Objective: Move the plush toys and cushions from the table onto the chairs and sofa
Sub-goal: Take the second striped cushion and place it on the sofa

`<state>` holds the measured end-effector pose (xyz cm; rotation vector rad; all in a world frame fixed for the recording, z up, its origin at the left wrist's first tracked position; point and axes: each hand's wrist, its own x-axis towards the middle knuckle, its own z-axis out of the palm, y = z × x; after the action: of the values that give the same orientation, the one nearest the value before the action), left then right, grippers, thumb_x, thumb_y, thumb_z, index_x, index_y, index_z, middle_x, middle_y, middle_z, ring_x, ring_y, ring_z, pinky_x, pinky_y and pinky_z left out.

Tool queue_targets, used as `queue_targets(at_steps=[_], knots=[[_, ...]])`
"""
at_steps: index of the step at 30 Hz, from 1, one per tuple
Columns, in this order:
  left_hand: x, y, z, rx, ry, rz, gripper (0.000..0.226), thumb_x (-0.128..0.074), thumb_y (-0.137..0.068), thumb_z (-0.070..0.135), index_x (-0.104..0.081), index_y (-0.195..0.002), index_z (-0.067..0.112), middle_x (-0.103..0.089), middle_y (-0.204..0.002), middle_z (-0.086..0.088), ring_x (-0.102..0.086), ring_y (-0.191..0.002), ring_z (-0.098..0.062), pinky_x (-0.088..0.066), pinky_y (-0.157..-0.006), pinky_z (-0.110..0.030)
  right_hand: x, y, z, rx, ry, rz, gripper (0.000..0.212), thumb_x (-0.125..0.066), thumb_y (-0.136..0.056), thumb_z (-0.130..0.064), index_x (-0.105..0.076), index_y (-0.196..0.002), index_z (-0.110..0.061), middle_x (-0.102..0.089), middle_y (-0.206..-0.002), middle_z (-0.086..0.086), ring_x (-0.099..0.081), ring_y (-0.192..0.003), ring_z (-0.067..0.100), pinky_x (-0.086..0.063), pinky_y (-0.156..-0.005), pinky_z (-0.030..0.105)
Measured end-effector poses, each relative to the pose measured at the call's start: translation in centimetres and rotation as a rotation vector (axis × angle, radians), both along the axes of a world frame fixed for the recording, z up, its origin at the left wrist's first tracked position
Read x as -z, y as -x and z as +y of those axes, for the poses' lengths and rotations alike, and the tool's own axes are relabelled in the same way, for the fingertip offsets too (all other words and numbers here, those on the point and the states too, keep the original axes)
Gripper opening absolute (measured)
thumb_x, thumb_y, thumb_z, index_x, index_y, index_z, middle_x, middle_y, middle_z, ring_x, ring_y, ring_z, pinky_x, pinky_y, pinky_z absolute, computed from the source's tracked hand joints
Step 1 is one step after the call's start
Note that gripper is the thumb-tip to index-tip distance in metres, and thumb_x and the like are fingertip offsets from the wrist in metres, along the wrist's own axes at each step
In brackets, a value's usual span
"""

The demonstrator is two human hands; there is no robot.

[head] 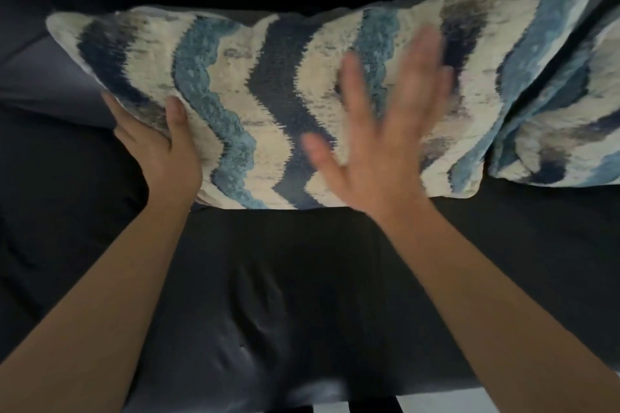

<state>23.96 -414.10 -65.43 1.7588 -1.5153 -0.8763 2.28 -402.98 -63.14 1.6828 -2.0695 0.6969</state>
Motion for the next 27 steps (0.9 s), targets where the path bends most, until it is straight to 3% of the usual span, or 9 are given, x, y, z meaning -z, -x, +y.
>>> queue_targets(at_steps=[4,7,11,14,16,20,23,25,27], knots=[[0.3,0.4,-0.4,-0.027,-0.025,-0.059,0.086,-0.041,-0.103,0.056,0.008,-0.162,0.015,-0.002,-0.165,-0.022,-0.005,-0.154,-0.035,-0.015,-0.117,-0.042,1.1,-0.4,-5.4,-0.212,-0.388,0.230,0.082,-0.027,-0.097,-0.077,-0.021,-0.161,-0.026,-0.017,-0.168,0.020,-0.017,-0.155,0.039,0.011,-0.121,0.055],[-0.1,0.9,-0.8,-0.007,0.006,-0.097,0.086,-0.040,-0.104,0.055,0.006,-0.162,0.012,-0.010,-0.160,-0.021,-0.014,-0.151,-0.036,-0.018,-0.109,-0.032,0.2,1.4,-5.2,-0.185,-0.248,0.152,0.080,-0.032,-0.097,-0.074,-0.031,-0.159,-0.024,-0.030,-0.162,0.025,-0.023,-0.152,0.042,-0.008,-0.121,0.063],[-1.0,0.5,0.3,-0.072,0.174,-0.407,0.095,-0.033,-0.100,0.068,-0.008,-0.160,0.000,-0.011,-0.161,-0.032,-0.016,-0.150,-0.047,-0.013,-0.120,-0.044,1.2,4.9,-0.2,0.149,-0.126,0.086,0.098,-0.040,-0.090,-0.079,0.000,-0.161,-0.026,0.013,-0.165,0.029,0.010,-0.155,0.039,0.000,-0.121,0.068],[-0.4,1.9,0.9,0.214,0.314,-0.571,0.092,-0.037,-0.100,0.066,-0.009,-0.161,0.004,-0.005,-0.162,-0.038,-0.006,-0.153,-0.051,-0.003,-0.120,-0.062,2.1,8.9,0.3,0.338,-0.418,0.031,0.091,-0.029,-0.094,-0.078,-0.019,-0.161,-0.018,-0.013,-0.160,0.041,-0.011,-0.151,0.054,-0.011,-0.117,0.072],[0.2,2.9,-0.2,0.277,0.312,-0.597,0.090,-0.032,-0.101,0.068,-0.008,-0.162,0.006,-0.003,-0.164,-0.036,-0.004,-0.154,-0.050,-0.008,-0.121,-0.066,2.1,9.1,0.0,0.304,-0.367,0.020,0.090,-0.032,-0.095,-0.075,-0.030,-0.158,-0.011,-0.022,-0.157,0.043,-0.020,-0.147,0.058,-0.012,-0.117,0.071],[-0.1,3.0,1.0,0.090,0.308,-0.475,0.093,-0.038,-0.100,0.067,-0.014,-0.160,0.000,-0.006,-0.163,-0.038,-0.010,-0.154,-0.046,-0.011,-0.123,-0.056,3.3,5.3,4.1,0.402,-0.037,-0.270,0.100,-0.046,-0.089,-0.067,-0.029,-0.152,0.009,-0.011,-0.149,0.055,-0.014,-0.145,0.063,-0.010,-0.118,0.070],[1.3,3.1,7.2,-0.037,0.118,-0.202,0.116,-0.049,-0.087,0.078,-0.004,-0.161,0.000,0.006,-0.164,-0.035,-0.002,-0.156,-0.043,-0.009,-0.124,-0.051,6.7,1.8,7.4,0.561,-0.346,-0.714,0.122,-0.037,-0.082,-0.087,0.006,-0.161,-0.005,0.019,-0.161,0.035,0.017,-0.152,0.048,0.004,-0.119,0.068],[3.1,3.1,12.0,0.049,-0.145,-0.037,0.133,-0.054,-0.071,0.090,0.013,-0.161,0.017,0.022,-0.166,-0.021,0.014,-0.156,-0.034,-0.004,-0.126,-0.051,8.7,1.6,7.6,0.511,-0.535,-0.810,0.125,-0.038,-0.077,-0.091,0.019,-0.159,-0.017,0.029,-0.163,0.023,0.027,-0.151,0.040,0.011,-0.119,0.067],[4.7,2.8,15.5,0.156,-0.228,-0.028,0.135,-0.059,-0.065,0.090,0.023,-0.157,0.035,0.031,-0.166,-0.008,0.022,-0.155,-0.025,-0.004,-0.125,-0.048,8.3,2.3,7.2,0.448,-0.475,-0.867,0.124,-0.047,-0.078,-0.088,0.019,-0.159,-0.021,0.030,-0.163,0.020,0.028,-0.151,0.038,0.014,-0.120,0.063]])
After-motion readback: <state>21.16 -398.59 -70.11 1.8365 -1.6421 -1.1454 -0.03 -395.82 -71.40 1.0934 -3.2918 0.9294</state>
